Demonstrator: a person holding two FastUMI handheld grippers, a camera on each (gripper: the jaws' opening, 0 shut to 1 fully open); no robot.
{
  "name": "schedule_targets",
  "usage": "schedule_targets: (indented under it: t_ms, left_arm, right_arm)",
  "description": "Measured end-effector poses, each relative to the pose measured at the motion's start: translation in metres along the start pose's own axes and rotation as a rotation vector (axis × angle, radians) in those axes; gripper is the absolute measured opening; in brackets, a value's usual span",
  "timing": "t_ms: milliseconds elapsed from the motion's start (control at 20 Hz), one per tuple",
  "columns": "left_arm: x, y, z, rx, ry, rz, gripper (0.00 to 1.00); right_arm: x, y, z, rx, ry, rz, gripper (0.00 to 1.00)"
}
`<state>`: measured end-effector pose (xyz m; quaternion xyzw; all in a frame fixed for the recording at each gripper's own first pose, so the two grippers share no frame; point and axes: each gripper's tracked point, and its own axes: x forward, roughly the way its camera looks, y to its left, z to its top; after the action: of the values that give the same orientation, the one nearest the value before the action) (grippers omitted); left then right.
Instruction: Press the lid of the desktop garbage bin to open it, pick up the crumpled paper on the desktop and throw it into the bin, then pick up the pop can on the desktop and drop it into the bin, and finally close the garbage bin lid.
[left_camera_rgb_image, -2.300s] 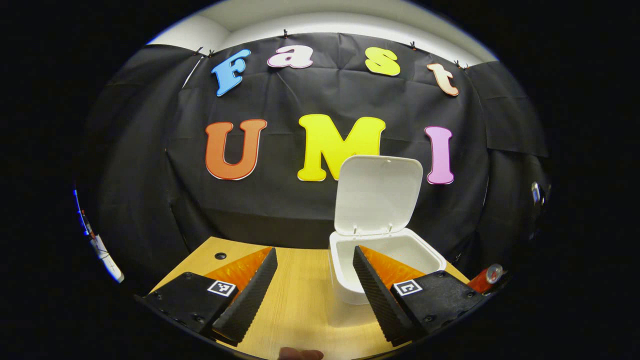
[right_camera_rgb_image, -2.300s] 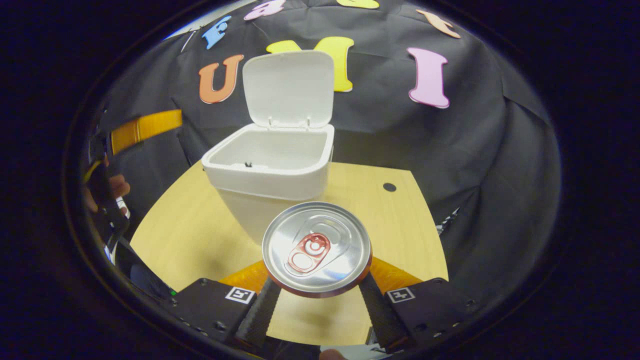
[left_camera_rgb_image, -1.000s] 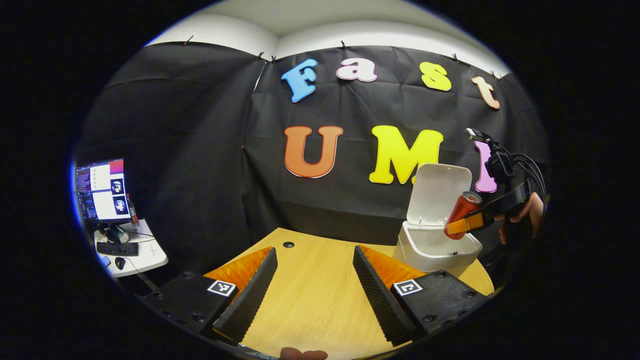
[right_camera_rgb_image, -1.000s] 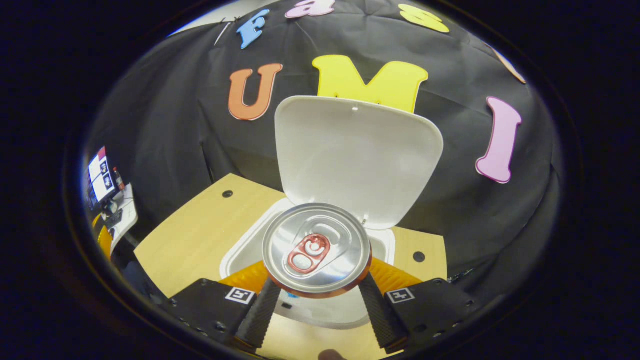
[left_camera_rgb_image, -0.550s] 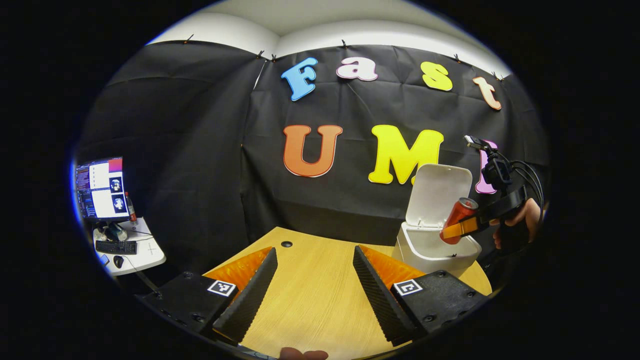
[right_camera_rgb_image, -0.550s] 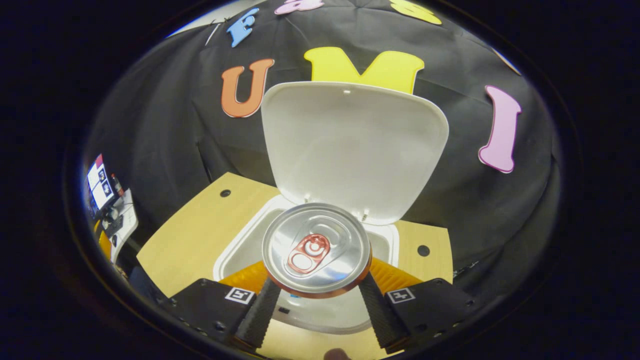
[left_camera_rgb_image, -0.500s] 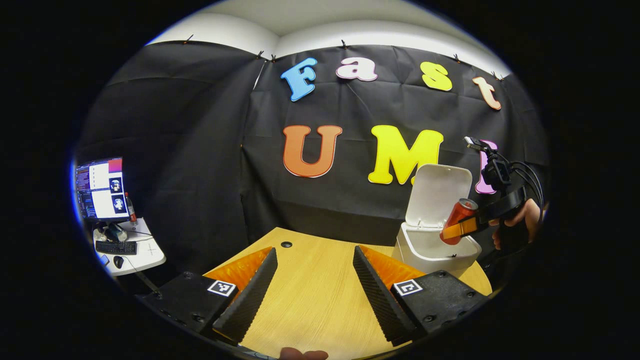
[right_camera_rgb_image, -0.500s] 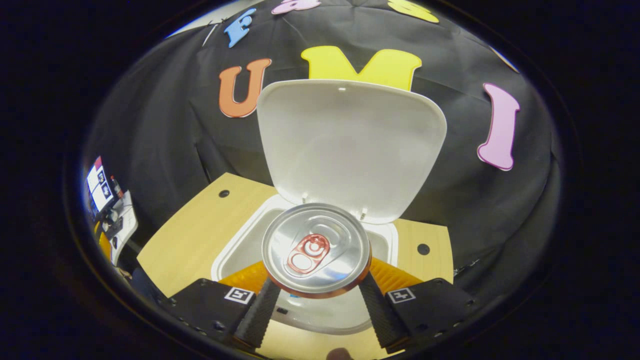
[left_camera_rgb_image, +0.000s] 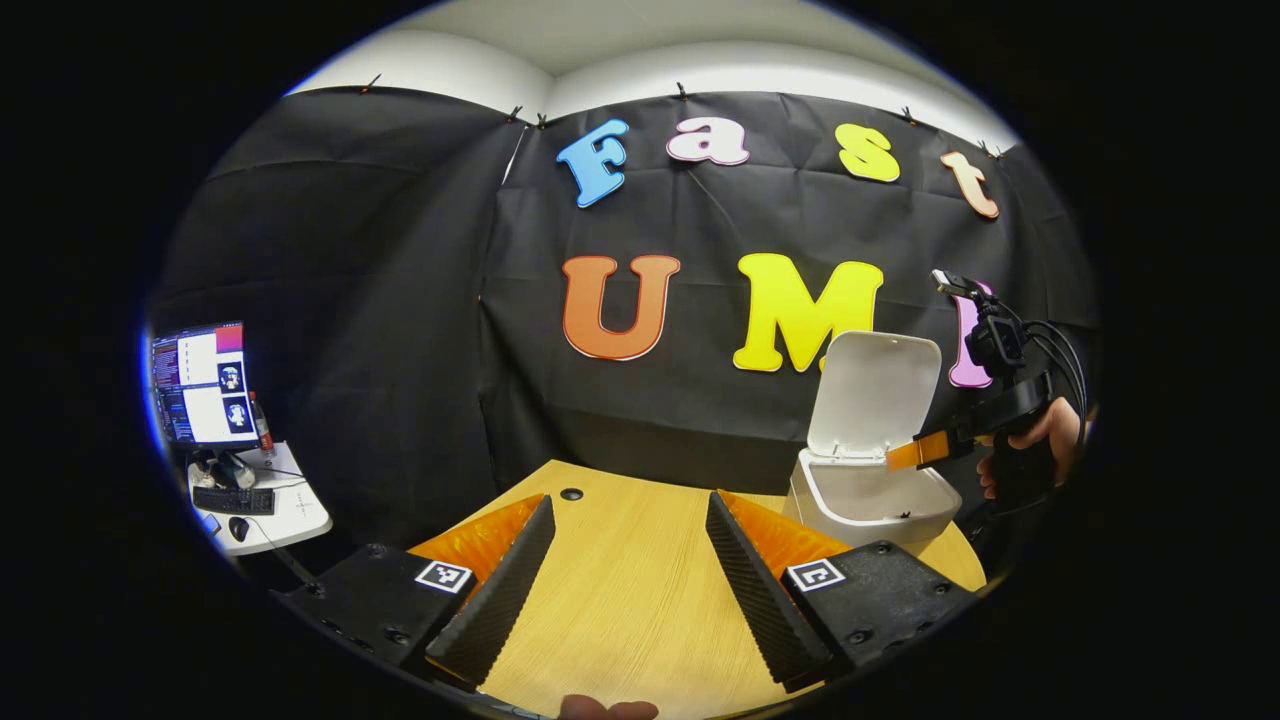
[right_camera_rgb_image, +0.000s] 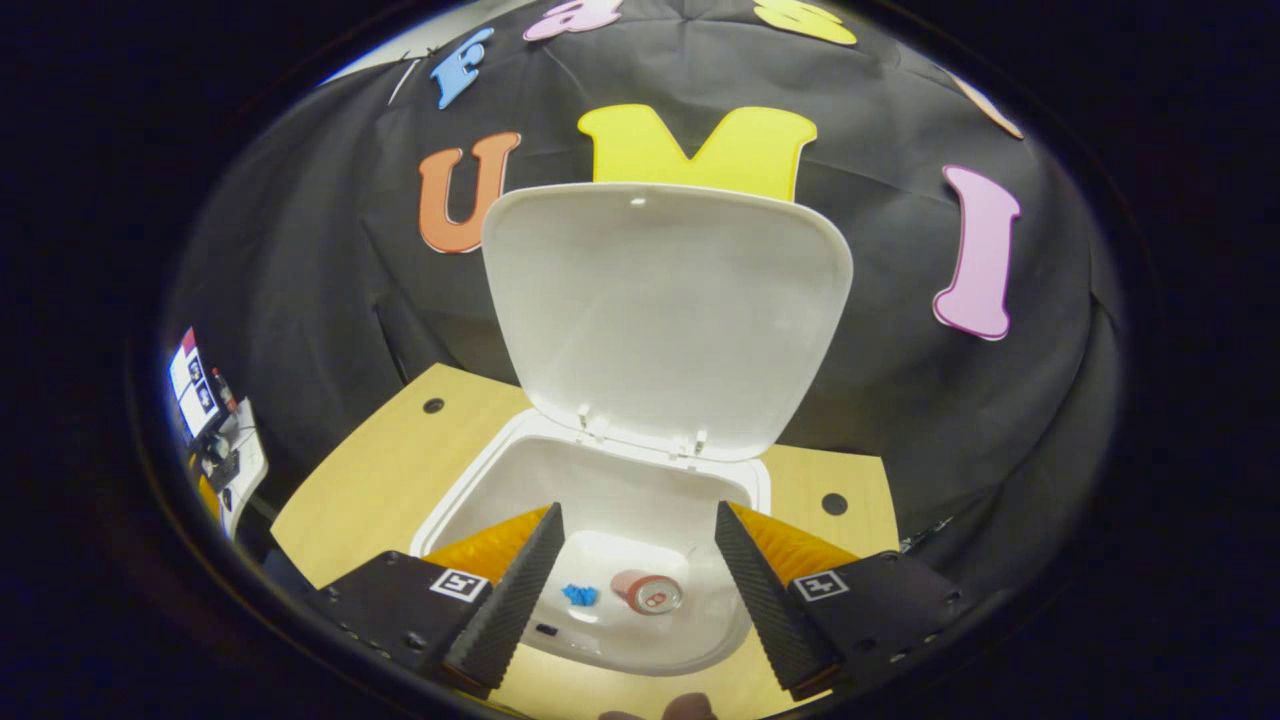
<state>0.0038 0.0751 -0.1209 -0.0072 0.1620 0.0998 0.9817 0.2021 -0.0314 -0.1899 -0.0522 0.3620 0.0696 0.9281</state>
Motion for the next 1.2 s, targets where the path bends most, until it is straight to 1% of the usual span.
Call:
schedule_targets:
  t_ms: [350, 600, 750, 950, 1200]
  left_arm:
    - [0.002, -0.011, 0.000, -0.001, -0.003, -0.044, 0.98]
    - [0.003, -0.021, 0.006, 0.006, -0.015, -0.080, 0.98]
    - [0.005, -0.028, 0.010, 0.007, -0.022, -0.108, 0.98]
    - [0.006, -0.031, 0.017, 0.010, -0.037, -0.125, 0.98]
    - [0.005, -0.022, 0.032, 0.007, -0.066, -0.094, 0.98]
  right_arm:
    - [-0.029, -0.018, 0.024, 0.016, -0.111, -0.075, 0.95]
    - [-0.054, -0.020, 0.038, 0.093, -0.160, -0.113, 0.95]
    - [-0.076, -0.012, 0.066, 0.134, -0.240, -0.118, 0.95]
    - [-0.094, -0.009, 0.110, 0.149, -0.338, -0.125, 0.95]
    - [-0.088, 0.002, 0.148, 0.135, -0.384, -0.107, 0.94]
